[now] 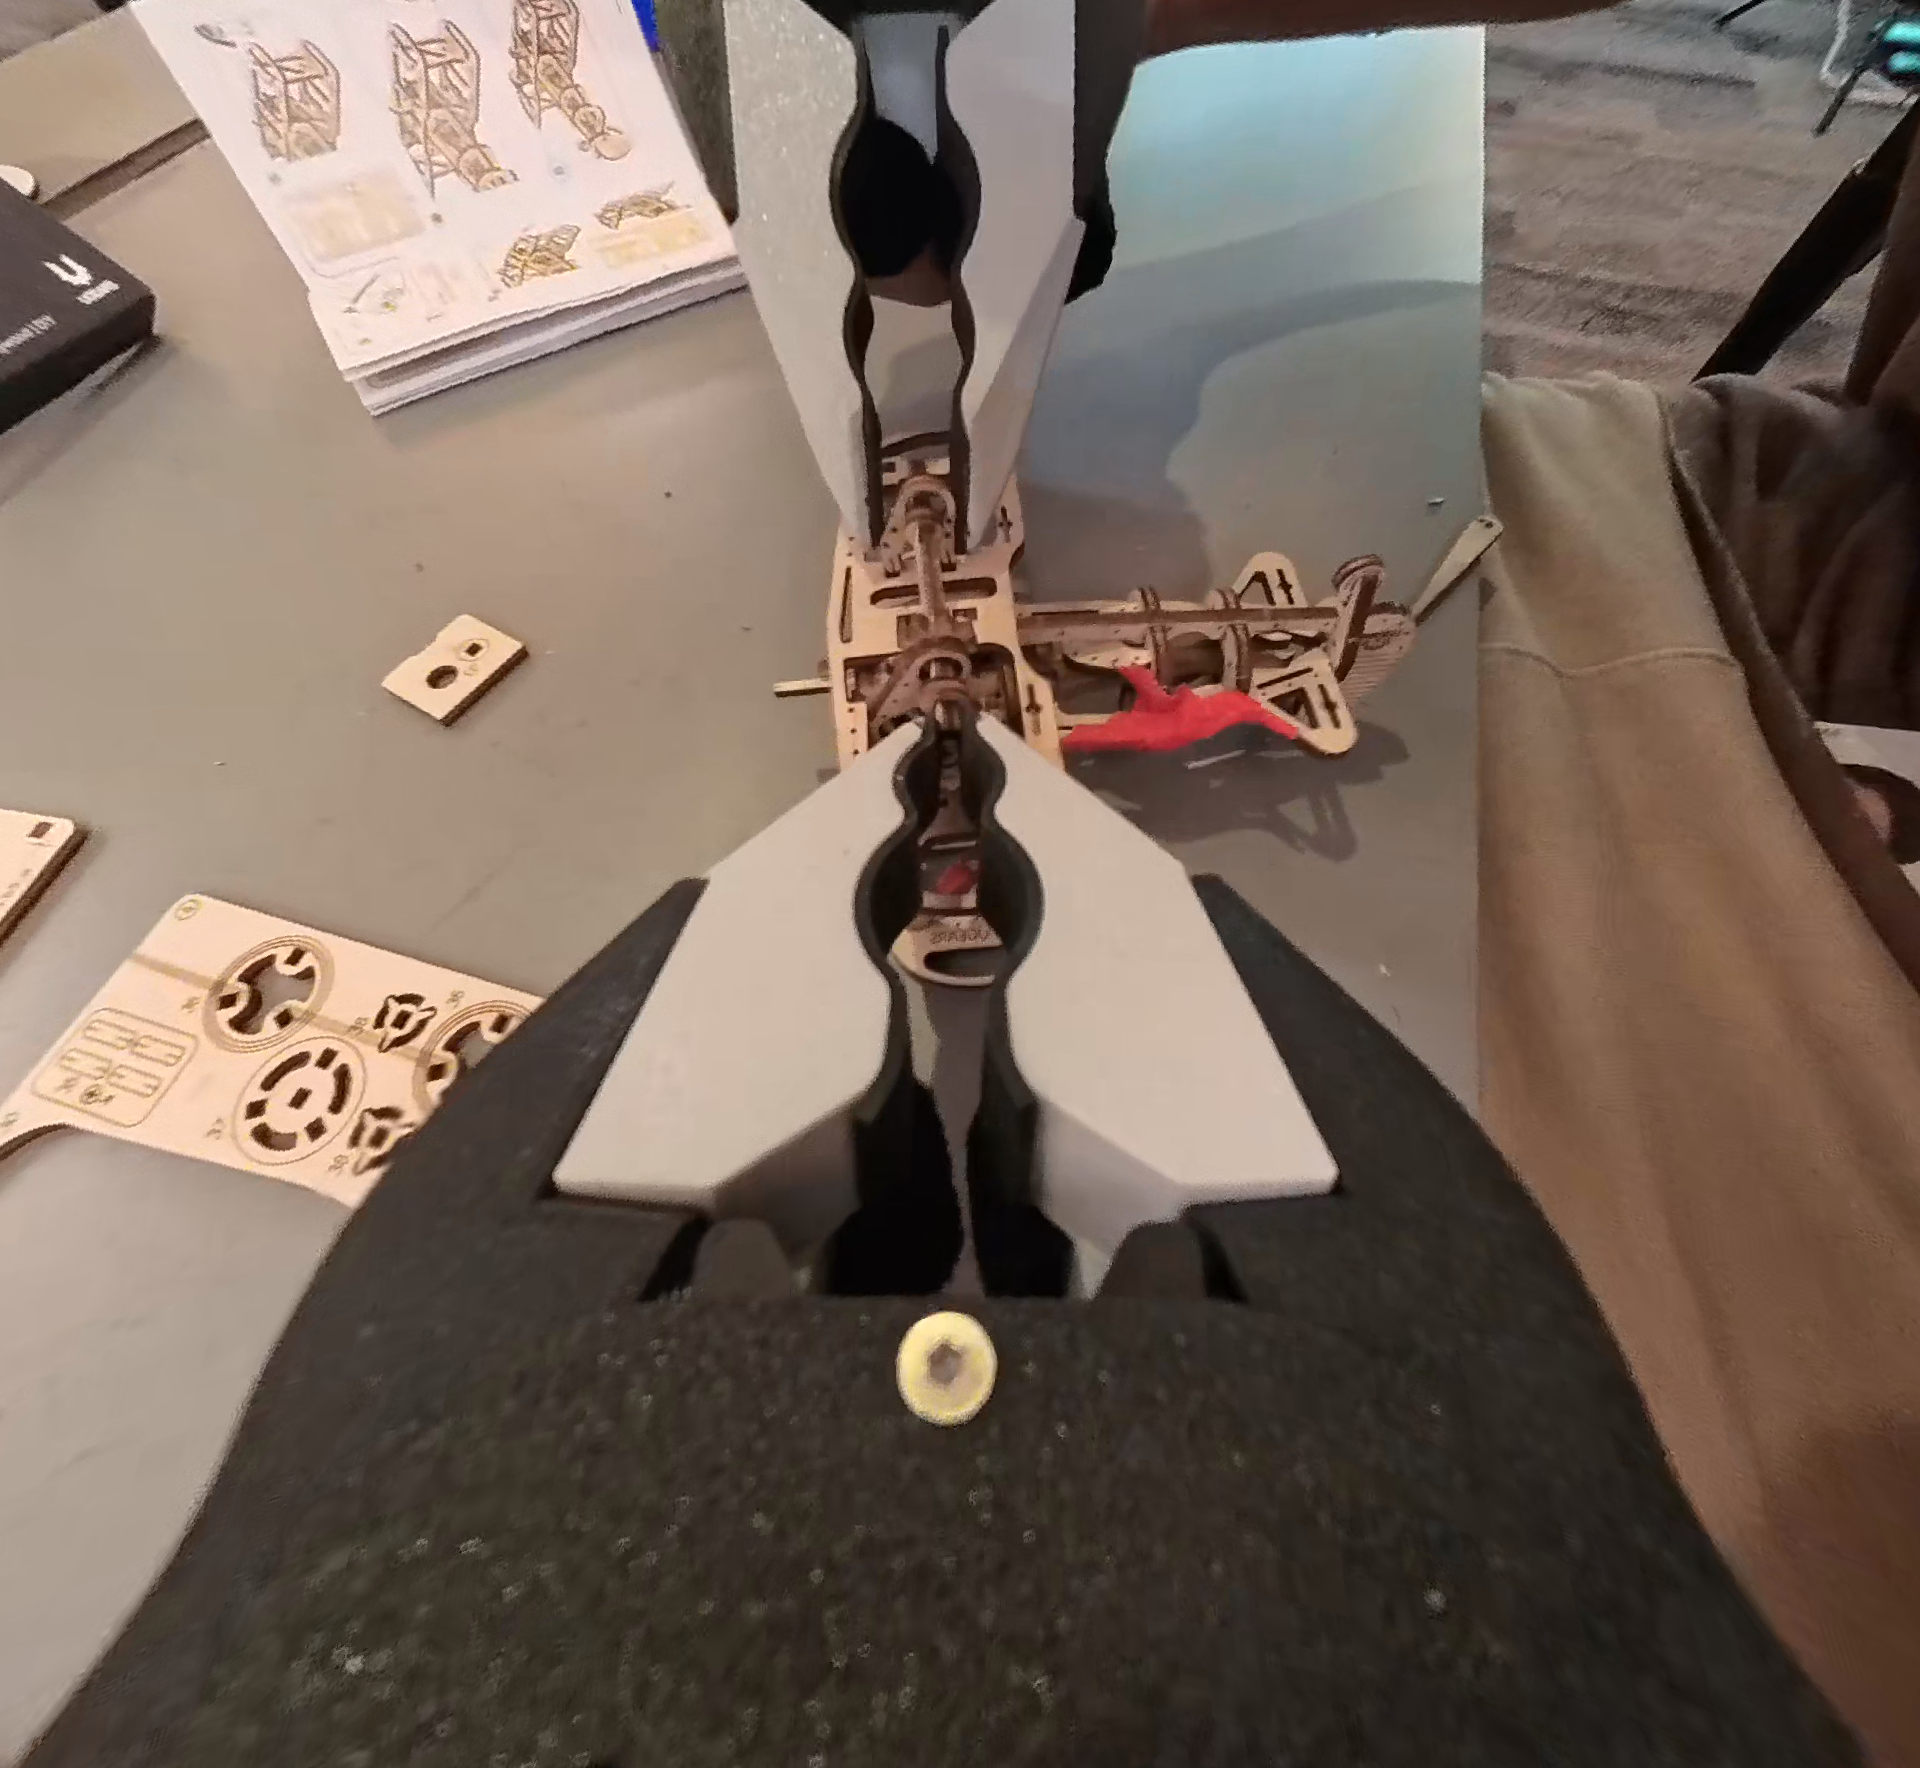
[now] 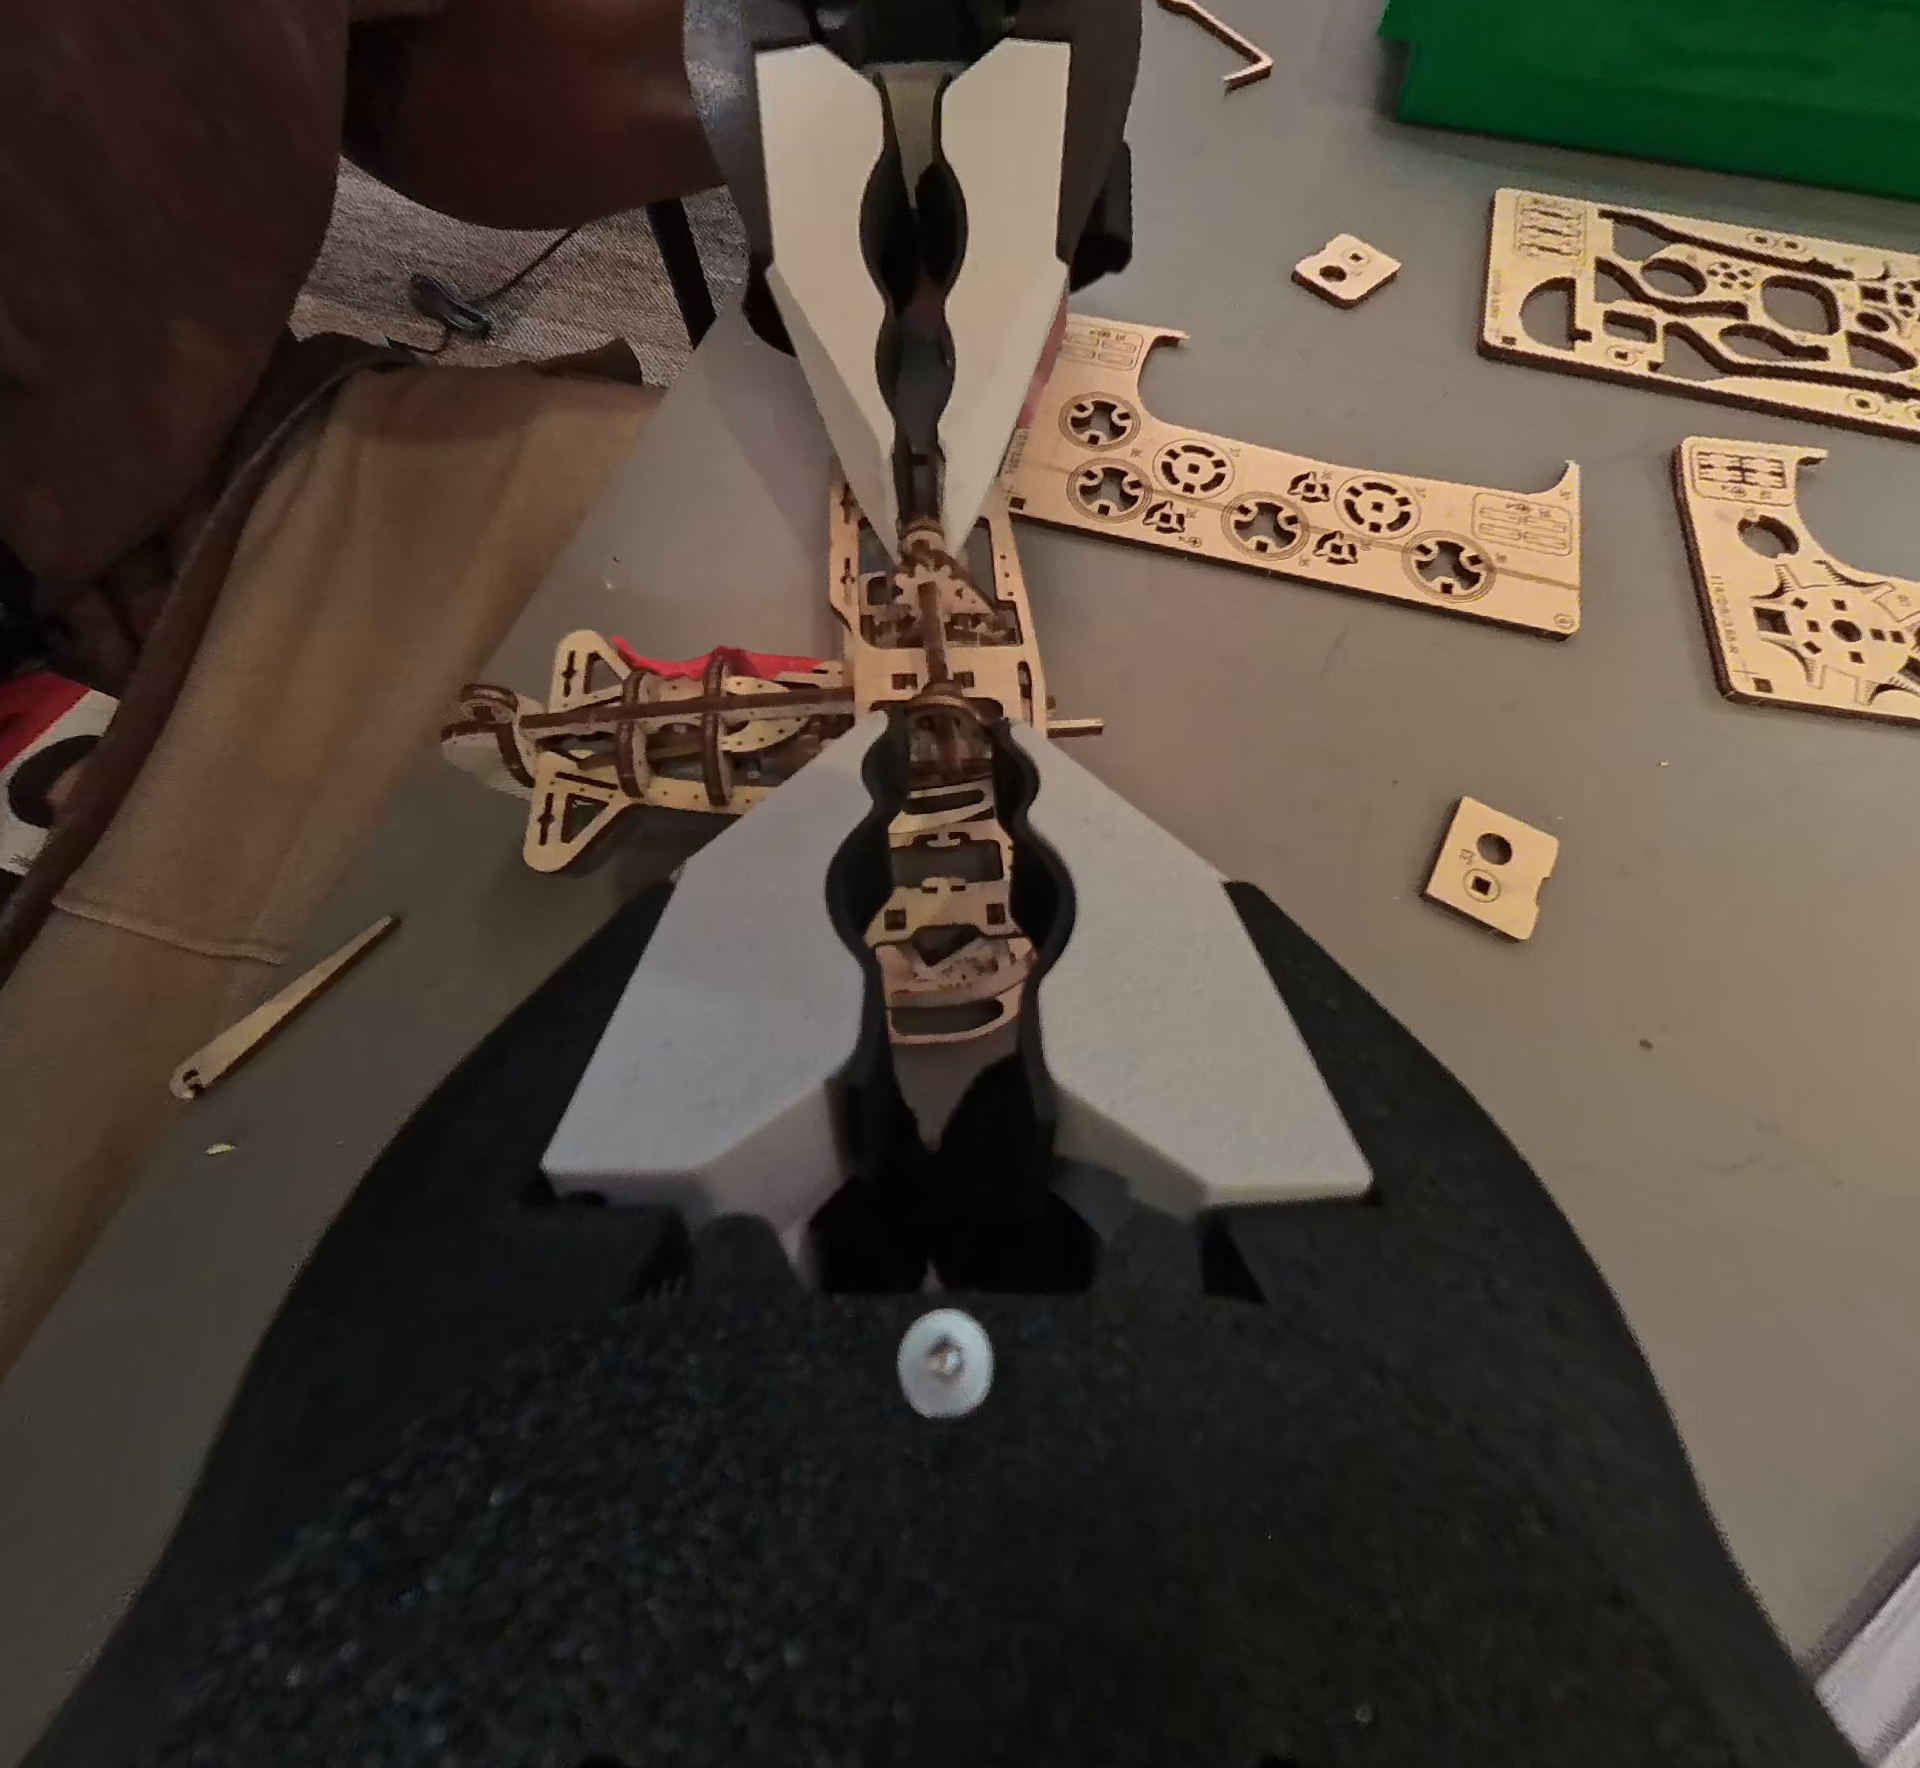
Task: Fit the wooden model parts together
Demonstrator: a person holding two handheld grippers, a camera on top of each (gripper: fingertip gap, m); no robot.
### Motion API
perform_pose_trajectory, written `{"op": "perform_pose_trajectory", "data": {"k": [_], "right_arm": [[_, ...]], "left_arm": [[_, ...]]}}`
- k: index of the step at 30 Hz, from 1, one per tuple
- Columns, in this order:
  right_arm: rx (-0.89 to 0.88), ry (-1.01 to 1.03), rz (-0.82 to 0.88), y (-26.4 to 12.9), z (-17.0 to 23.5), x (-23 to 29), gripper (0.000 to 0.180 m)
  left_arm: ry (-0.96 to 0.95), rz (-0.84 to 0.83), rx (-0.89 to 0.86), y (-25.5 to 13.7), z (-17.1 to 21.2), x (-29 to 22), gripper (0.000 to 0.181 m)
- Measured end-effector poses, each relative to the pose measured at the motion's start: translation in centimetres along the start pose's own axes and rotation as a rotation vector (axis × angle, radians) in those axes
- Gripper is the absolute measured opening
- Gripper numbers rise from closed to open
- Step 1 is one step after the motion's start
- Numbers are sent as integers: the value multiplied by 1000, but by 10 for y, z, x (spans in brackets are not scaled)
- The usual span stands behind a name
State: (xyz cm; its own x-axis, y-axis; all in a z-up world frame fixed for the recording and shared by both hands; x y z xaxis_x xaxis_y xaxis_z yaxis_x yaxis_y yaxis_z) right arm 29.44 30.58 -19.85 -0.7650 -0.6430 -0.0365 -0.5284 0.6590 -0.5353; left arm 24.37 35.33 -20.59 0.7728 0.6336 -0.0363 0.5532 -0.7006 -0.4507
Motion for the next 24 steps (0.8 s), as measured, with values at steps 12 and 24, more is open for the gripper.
{"op": "perform_pose_trajectory", "data": {"k": [12,24], "right_arm": [[10,-106,60,2,-1,1,14],[58,-48,27,6,-3,-2,14]], "left_arm": [[-68,97,21,-1,2,0,0],[-44,25,-14,-13,4,11,20]]}}
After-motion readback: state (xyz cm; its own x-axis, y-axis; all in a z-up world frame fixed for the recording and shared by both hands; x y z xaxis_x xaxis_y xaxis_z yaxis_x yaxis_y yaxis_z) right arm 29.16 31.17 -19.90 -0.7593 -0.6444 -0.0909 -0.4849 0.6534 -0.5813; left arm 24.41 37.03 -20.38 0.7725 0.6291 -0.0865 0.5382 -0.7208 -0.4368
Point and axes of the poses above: each gripper's, where its closed fingertips meet, y out along the fingers, z out of its underside, x = y × z across the jaws, the point moved 2 cm from there along -y, back along the fingers, and after that the axes turned 3 degrees about -y, right-handed, at the moved point
